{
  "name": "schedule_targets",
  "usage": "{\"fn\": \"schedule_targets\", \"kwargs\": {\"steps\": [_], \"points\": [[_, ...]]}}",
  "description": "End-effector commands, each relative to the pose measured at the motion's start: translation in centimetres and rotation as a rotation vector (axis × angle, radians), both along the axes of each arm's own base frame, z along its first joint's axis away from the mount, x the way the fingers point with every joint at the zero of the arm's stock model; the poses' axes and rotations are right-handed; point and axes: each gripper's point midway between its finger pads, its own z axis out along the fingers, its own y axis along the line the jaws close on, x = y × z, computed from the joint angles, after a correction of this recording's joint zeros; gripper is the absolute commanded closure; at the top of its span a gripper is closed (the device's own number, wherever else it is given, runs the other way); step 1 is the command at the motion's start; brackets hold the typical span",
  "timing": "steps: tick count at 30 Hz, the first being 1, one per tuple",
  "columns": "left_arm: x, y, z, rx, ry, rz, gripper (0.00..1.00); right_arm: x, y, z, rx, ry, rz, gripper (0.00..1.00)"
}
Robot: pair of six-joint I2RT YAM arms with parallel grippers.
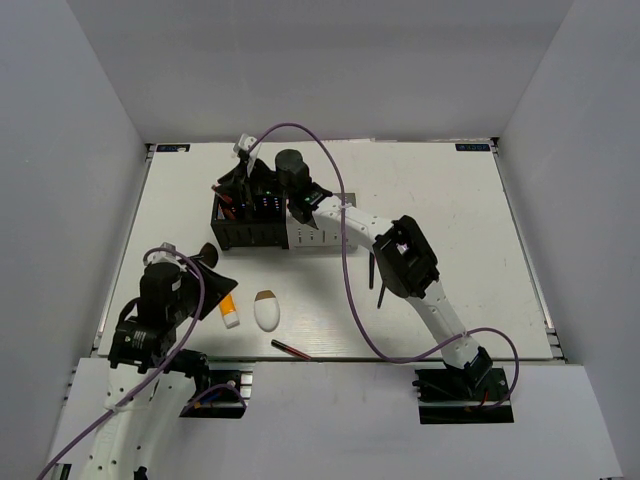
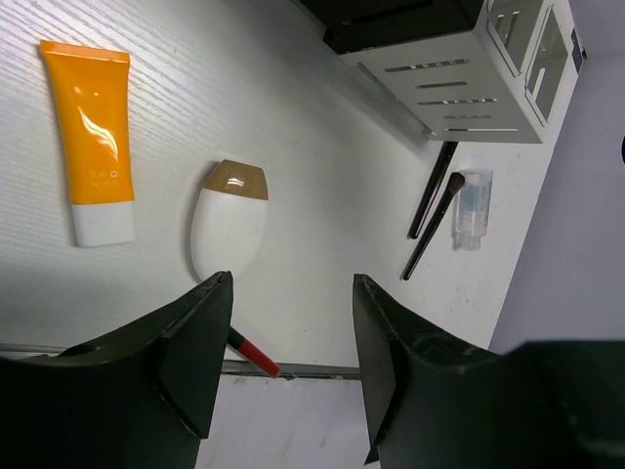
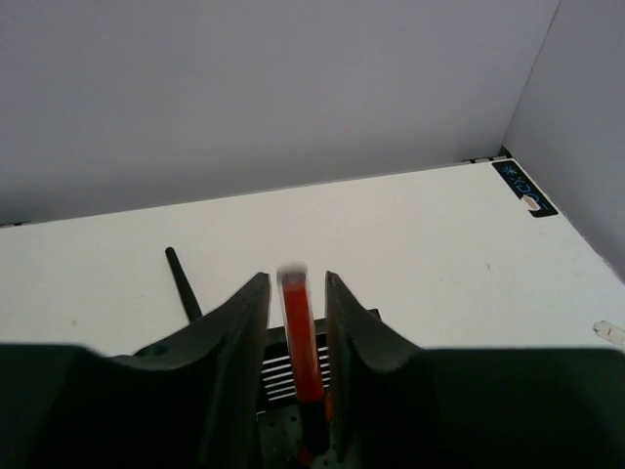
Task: Organize the makeup
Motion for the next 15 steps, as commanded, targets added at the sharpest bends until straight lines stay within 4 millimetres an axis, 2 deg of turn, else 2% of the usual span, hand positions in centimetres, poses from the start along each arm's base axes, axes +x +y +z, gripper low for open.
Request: {"fn": "schedule_targets", "kwargs": {"steps": [1, 2, 4, 9, 10, 12, 13, 14, 15], "points": [[0.7, -0.7, 1.6, -0.033, -0.039, -0.021, 0.38, 0.6, -0.1, -0.2, 0.020, -0.039, -0.005, 0.65], [0.7, -0.7, 1.5, -0.034, -0.036, -0.022, 0.38, 0.8, -0.3, -0.4, 0.014, -0.037, -0.010, 0.59], [0.7, -0.8, 1.5, -0.037, -0.035, -0.027, 0.38, 0.8, -0.3, -0.6, 0.009, -0.037, -0.012, 0.54], [0.6, -0.9, 1.3, -0.040, -0.024, -0.030, 0.38, 0.8, -0.9, 0.1, 0.010, -0.051, -0.016, 0.50], [0.6, -0.9, 1.4, -0.040, -0.023, -0.031, 0.38, 0.7, -1.5, 1.2, 0.020, -0.061, -0.019, 0.52], [0.6, -0.8, 1.1, -0.037, -0.012, -0.028, 0.38, 0.7, -2.4, 2.8, 0.044, -0.084, -0.023, 0.60], [0.5, -0.8, 0.9, -0.037, -0.007, -0.029, 0.39, 0.4, -3.3, 4.2, 0.055, -0.095, -0.026, 0.68], [0.5, -0.8, 0.9, -0.037, -0.013, -0.028, 0.41, 0.1, -3.9, 4.7, 0.050, -0.135, -0.018, 0.72], [0.5, -0.8, 0.8, -0.036, -0.015, -0.027, 0.43, -0.6, -5.0, 7.3, 0.071, -0.168, -0.015, 0.76]]}}
